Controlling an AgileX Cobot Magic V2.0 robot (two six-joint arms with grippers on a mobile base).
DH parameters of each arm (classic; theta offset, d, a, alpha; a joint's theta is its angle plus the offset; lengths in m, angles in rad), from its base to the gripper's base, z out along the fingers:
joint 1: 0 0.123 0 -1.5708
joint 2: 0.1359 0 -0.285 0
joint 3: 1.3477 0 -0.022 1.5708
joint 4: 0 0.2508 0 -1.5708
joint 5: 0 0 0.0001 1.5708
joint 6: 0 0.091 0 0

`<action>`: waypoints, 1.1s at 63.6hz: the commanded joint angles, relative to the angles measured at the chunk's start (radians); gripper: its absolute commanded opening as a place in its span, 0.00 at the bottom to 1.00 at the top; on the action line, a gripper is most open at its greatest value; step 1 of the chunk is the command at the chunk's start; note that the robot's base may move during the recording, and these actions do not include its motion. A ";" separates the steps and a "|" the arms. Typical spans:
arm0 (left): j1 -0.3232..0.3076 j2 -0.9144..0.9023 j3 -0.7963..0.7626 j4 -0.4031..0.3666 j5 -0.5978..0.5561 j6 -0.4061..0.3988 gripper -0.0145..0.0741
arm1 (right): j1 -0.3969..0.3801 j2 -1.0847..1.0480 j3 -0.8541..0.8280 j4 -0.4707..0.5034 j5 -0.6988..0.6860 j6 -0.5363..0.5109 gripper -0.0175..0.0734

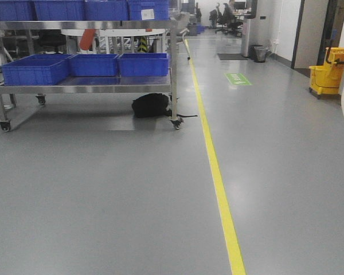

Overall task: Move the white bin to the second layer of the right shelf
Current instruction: 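Drive along the yellow-lined aisle holding the bin in the right gripper, then turn past the blue-crate racks toward the windows carrying the bin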

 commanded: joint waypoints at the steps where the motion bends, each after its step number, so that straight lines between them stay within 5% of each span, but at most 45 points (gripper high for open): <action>1: 0.000 -0.016 0.037 -0.006 -0.084 -0.003 0.26 | -0.006 -0.003 -0.028 -0.002 -0.075 -0.006 0.25; 70: 0.000 -0.016 0.037 -0.006 -0.084 -0.003 0.26 | -0.006 -0.003 -0.028 -0.002 -0.074 -0.006 0.25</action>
